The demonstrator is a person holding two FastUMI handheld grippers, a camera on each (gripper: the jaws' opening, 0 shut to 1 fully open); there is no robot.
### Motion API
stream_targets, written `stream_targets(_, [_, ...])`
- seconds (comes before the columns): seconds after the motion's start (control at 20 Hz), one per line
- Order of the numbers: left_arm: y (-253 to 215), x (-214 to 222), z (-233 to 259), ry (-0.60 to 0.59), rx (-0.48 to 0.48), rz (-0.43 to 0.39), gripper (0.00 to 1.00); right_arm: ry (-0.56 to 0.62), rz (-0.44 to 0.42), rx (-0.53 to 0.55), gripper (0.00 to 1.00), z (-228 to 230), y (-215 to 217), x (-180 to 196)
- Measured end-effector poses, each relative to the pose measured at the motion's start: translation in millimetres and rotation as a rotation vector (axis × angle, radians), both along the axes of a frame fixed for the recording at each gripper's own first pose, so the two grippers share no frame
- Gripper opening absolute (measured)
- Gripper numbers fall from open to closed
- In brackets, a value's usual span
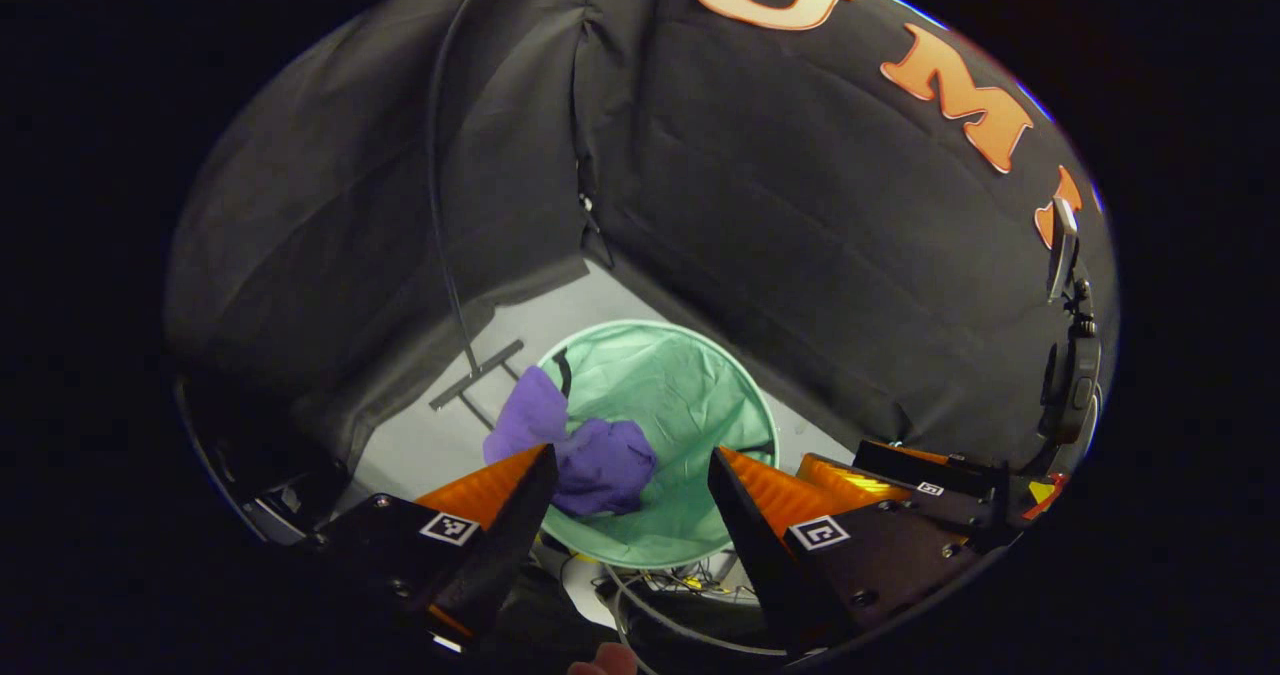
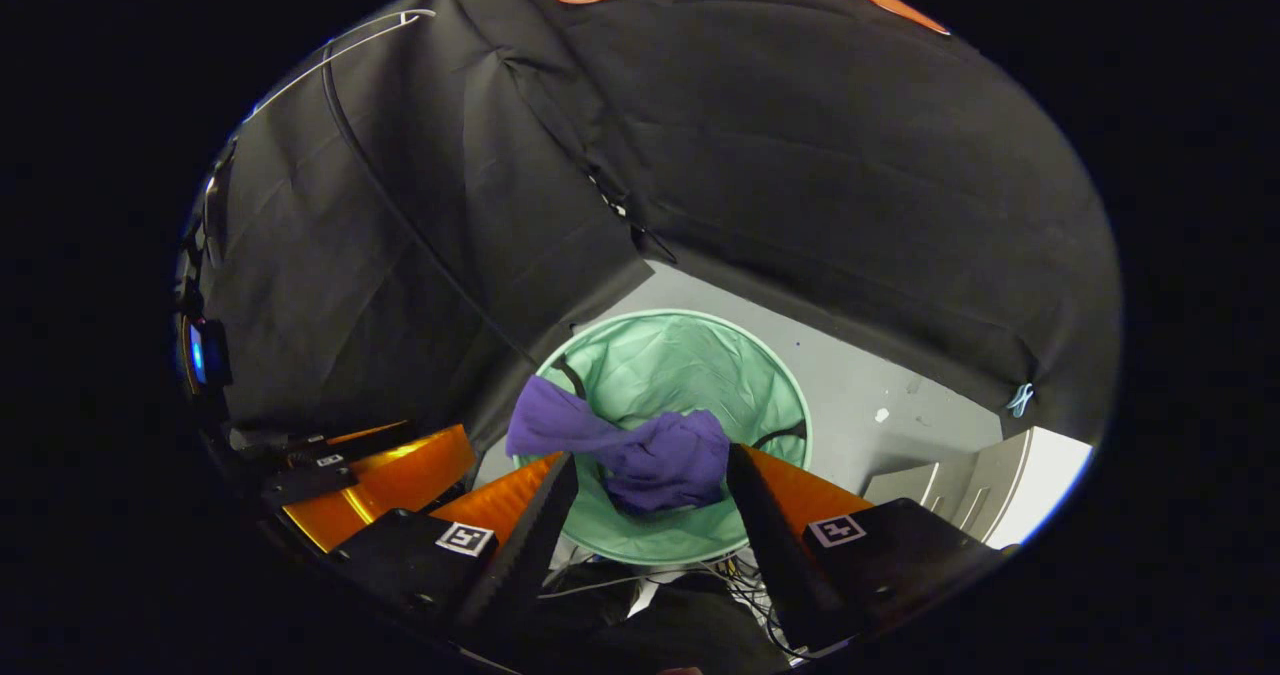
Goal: Grasp the clothes on the hanger with both hands and then place them into the laundry hamper below.
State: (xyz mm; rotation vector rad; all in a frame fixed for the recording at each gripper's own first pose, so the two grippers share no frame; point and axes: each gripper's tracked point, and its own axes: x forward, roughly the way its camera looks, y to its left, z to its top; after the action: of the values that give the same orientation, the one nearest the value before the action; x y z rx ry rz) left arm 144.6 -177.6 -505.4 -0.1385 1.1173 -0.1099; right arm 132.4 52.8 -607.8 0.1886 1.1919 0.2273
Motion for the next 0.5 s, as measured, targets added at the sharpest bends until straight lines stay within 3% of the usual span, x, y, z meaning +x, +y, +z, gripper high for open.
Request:
stream_targets(0.15, [10.8, 15.4, 19.9, -0.089, 0.059, -0.035, 0.97, -0.057, 0.005, -0.004, 0.99, 22.7, 4.7, 3.9])
stream_targets(0.35, [7.3, 29.7, 37.6, -0.174, -0.043, 0.003, 0.97, -0.162, -0.068, 0.007, 0.99, 74.8, 8.0, 17.3])
stream_targets(0.5, [6.1, 44.5, 54.3, -0.255, -0.084, 0.032, 0.98, -0.303, -0.163, -0.015, 0.99, 129.5, -5.0, 42.8])
